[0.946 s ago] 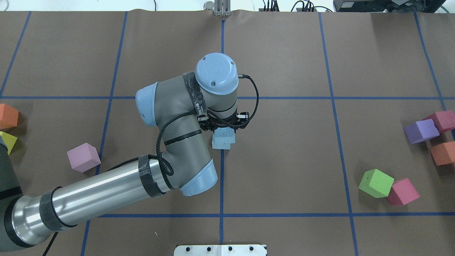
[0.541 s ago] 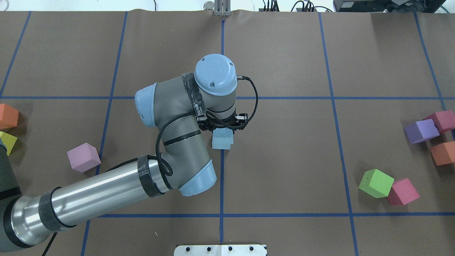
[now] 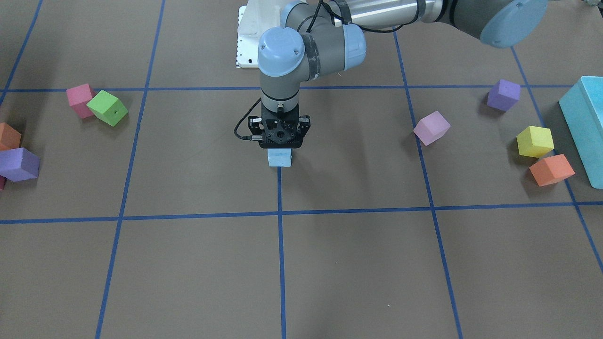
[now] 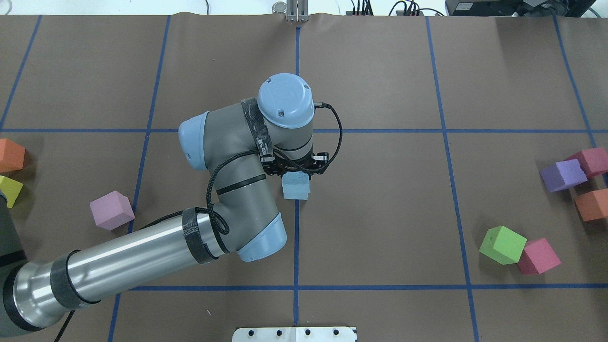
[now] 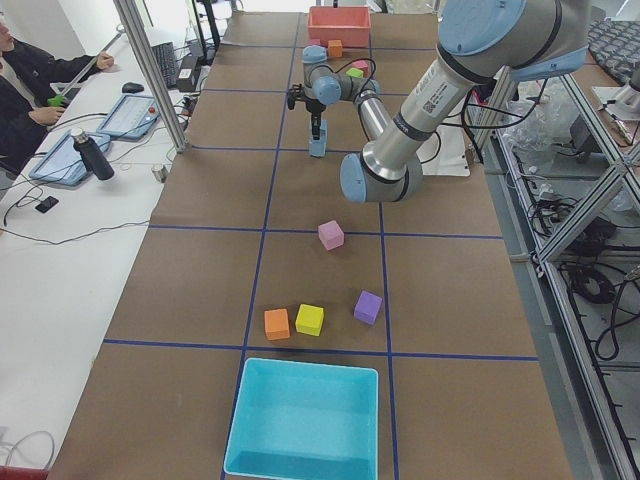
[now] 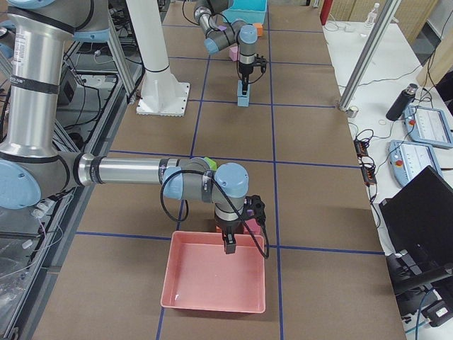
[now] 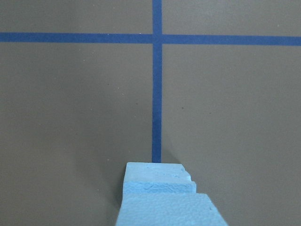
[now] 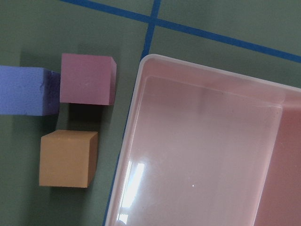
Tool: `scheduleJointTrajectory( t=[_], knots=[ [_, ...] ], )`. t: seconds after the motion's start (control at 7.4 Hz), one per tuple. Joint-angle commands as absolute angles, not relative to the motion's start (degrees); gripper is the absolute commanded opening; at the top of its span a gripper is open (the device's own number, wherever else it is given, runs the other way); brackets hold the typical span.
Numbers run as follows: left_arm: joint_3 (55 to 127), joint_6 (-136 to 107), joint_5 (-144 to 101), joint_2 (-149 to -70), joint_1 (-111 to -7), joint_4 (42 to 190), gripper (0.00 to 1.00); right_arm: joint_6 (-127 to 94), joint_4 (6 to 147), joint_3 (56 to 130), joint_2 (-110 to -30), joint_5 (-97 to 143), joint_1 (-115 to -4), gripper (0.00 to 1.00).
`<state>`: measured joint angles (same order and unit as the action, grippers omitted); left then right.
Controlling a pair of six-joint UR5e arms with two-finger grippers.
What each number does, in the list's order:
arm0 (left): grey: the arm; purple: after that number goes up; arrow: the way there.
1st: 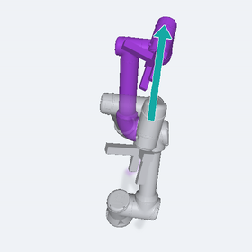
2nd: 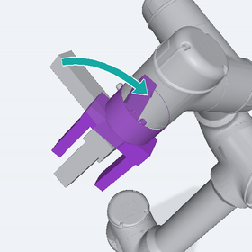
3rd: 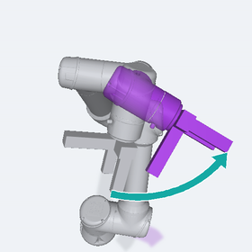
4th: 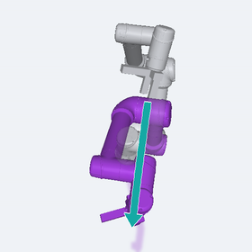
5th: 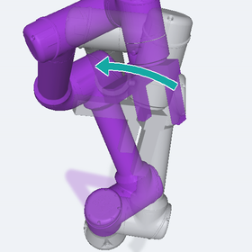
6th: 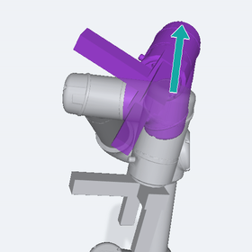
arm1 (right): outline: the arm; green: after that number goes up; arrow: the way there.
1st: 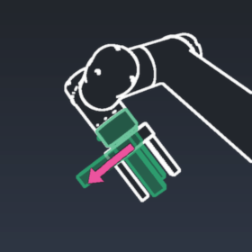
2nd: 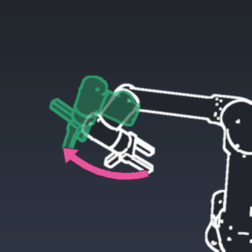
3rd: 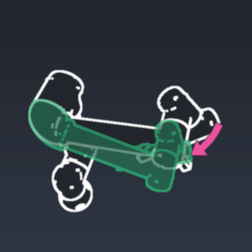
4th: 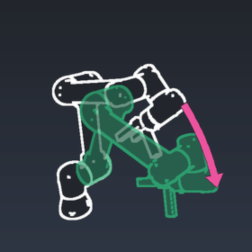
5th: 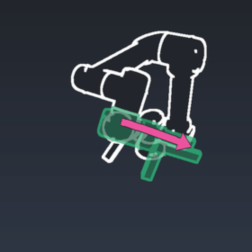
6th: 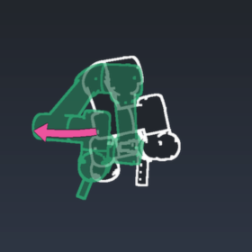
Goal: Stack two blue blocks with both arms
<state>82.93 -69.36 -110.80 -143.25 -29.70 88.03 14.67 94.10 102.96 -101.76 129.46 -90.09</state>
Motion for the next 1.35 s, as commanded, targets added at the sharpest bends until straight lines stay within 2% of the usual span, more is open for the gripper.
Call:
scheduleJointTrajectory(
  t=[0.0, 0.14, 0.41, 0.54, 0.95, 1.08, 1.22],
  knots=[
    [82.9, -69.3, -110.7, -143.2, -29.7, 88.2, 0.06, 14.7, 94.1, 102.9, -101.7, 129.5, -90.1, 1.00],
    [82.8, -69.3, -110.7, -143.2, -29.7, 88.2, 0.10, 14.7, 94.0, 102.9, -101.8, 129.5, -90.1, 1.00],
    [82.8, -69.3, -110.7, -143.2, -29.6, 88.5, 0.27, 14.7, 94.1, 102.9, -101.8, 129.5, -90.1, 1.00],
    [82.8, -69.3, -110.7, -143.1, -29.6, 88.5, 0.32, 14.6, 94.0, 102.8, -101.8, 129.5, -90.1, 1.00],
    [82.8, -69.3, -110.7, -143.1, -29.7, 88.6, 0.59, 14.7, 94.0, 102.8, -101.7, 129.5, -90.1, 1.00],
    [82.9, -69.3, -110.7, -143.1, -29.7, 88.6, 0.73, 14.7, 94.1, 102.8, -101.8, 129.5, -90.1, 1.00],
    [83.1, -69.3, -110.7, -142.8, -29.6, 88.6, 0.96, 14.7, 94.1, 102.8, -101.7, 129.5, -90.1, 1.00]
  ],
)
